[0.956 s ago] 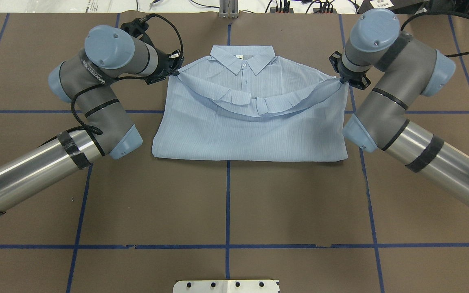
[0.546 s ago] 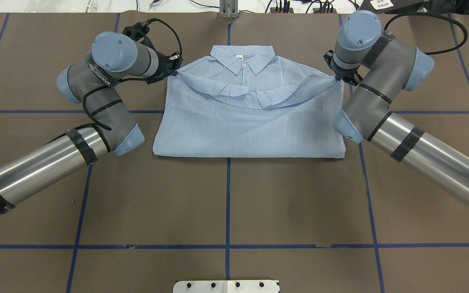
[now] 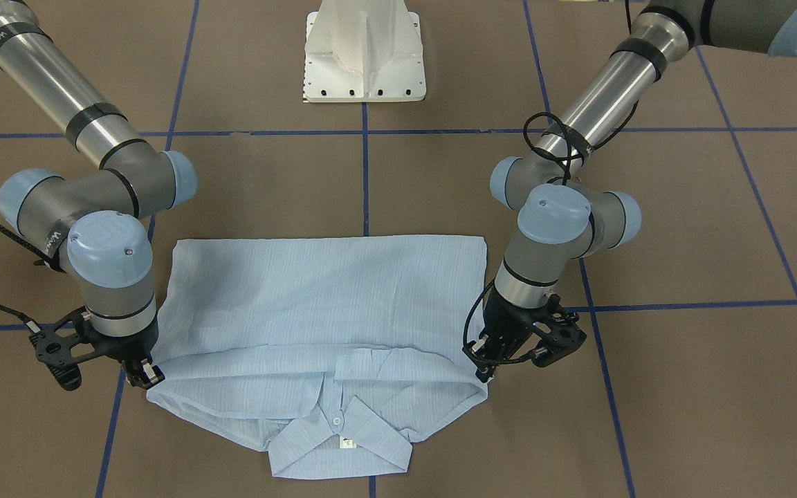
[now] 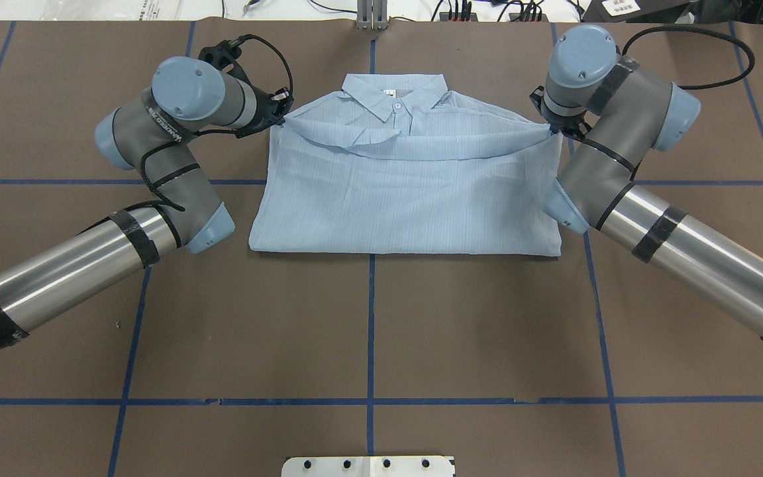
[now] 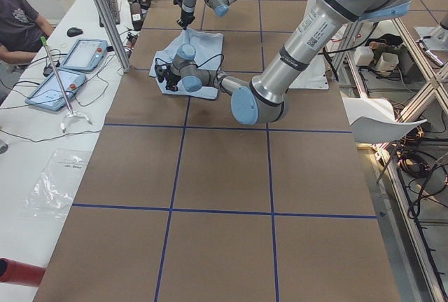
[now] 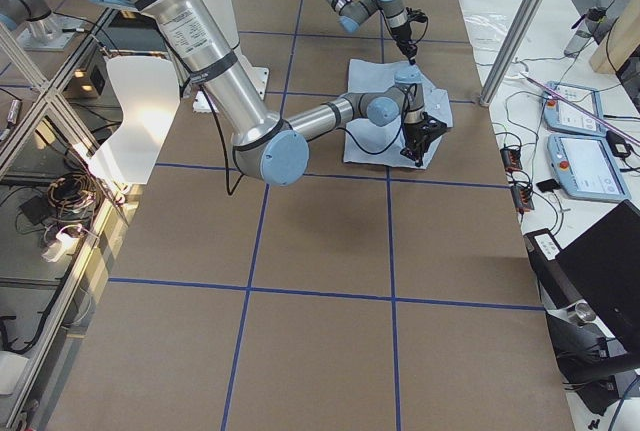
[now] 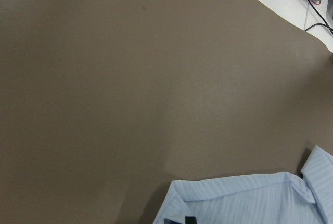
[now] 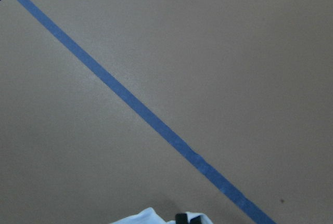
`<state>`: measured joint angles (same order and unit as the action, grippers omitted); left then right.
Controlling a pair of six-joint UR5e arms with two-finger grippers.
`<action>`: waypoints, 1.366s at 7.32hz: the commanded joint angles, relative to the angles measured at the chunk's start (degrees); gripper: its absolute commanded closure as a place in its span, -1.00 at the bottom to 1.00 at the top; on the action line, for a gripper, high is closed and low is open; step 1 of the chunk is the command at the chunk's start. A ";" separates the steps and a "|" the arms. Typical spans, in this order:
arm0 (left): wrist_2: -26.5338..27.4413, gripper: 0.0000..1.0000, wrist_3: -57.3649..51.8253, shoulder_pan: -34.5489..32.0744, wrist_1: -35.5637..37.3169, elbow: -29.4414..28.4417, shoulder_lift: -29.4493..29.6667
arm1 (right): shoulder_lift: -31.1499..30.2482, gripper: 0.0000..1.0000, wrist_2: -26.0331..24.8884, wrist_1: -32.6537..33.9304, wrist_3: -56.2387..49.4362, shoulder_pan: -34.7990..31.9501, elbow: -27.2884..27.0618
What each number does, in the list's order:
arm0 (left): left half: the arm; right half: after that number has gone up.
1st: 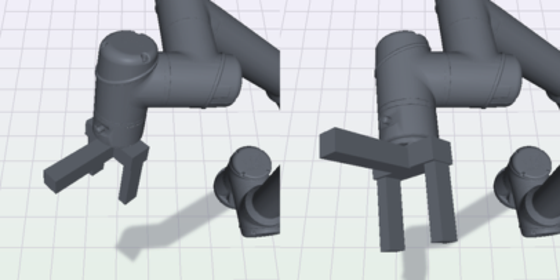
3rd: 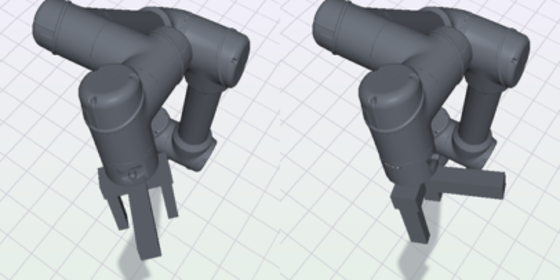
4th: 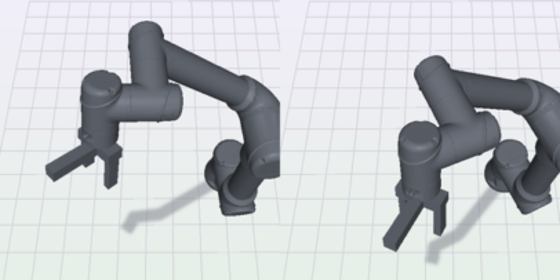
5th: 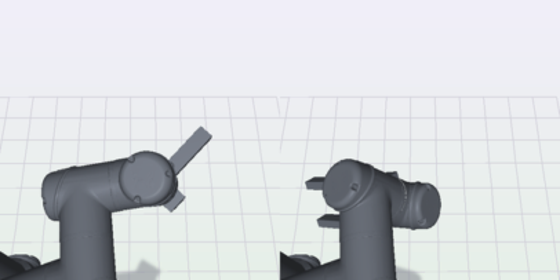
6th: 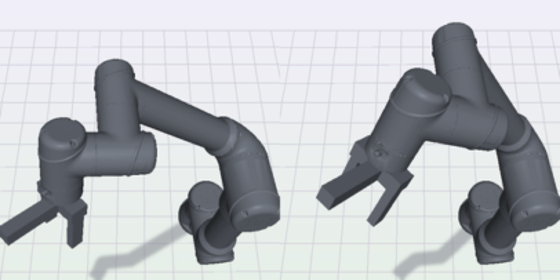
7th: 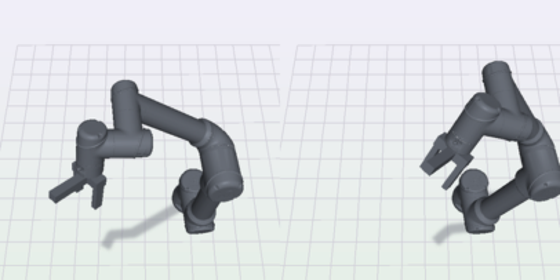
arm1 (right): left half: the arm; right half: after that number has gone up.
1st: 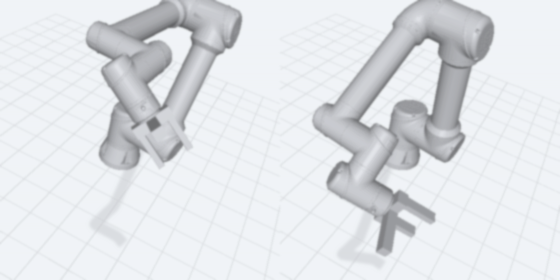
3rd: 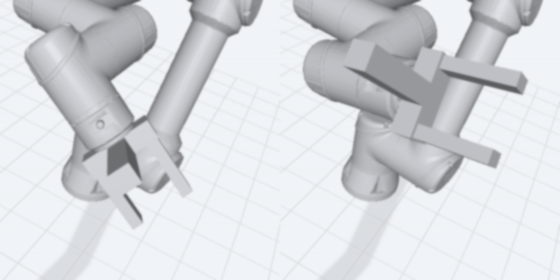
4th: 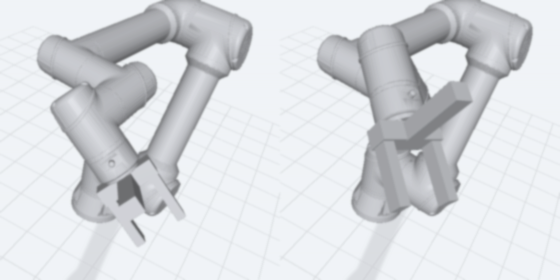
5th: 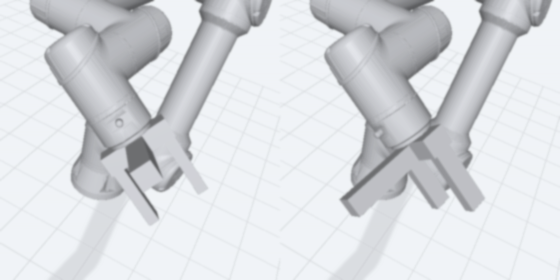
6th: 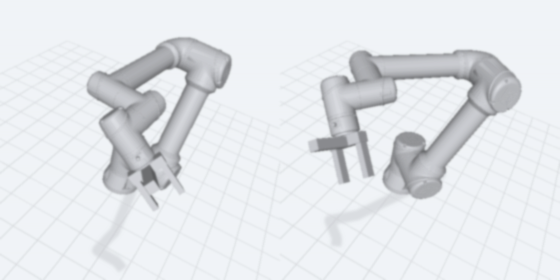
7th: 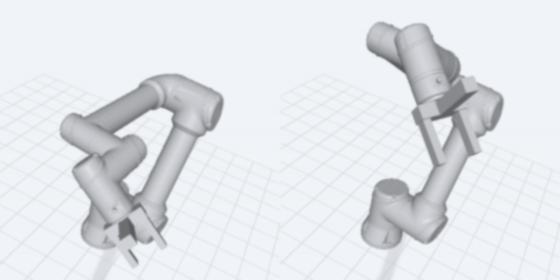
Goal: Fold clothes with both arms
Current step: 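Release the hem near the collar and raise both grippers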
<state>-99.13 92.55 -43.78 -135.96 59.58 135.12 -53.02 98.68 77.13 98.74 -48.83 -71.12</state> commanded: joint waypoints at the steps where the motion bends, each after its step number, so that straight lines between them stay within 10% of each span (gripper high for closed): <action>1: 0.08 1.00 -0.09 -0.07 -0.01 -0.52 0.05 | 0.37 0.42 0.02 -0.75 -0.03 0.05 0.10; 4: -0.01 0.27 -2.11 -0.60 -0.01 -0.35 -0.82 | 0.99 -0.99 0.46 -1.02 0.58 -0.04 -0.68; 8: -0.45 0.20 -3.26 -1.13 -0.98 5.01 -6.36 | -18.48 -1.00 2.66 -0.66 4.07 7.04 -26.65; 10: -0.54 0.20 -3.17 -1.13 -0.97 5.10 -6.45 | -20.63 -1.00 2.92 -0.93 10.49 10.40 -28.29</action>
<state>-99.64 89.32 -44.90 -136.96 64.47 128.87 -71.86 101.47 76.27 105.73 -40.78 -97.64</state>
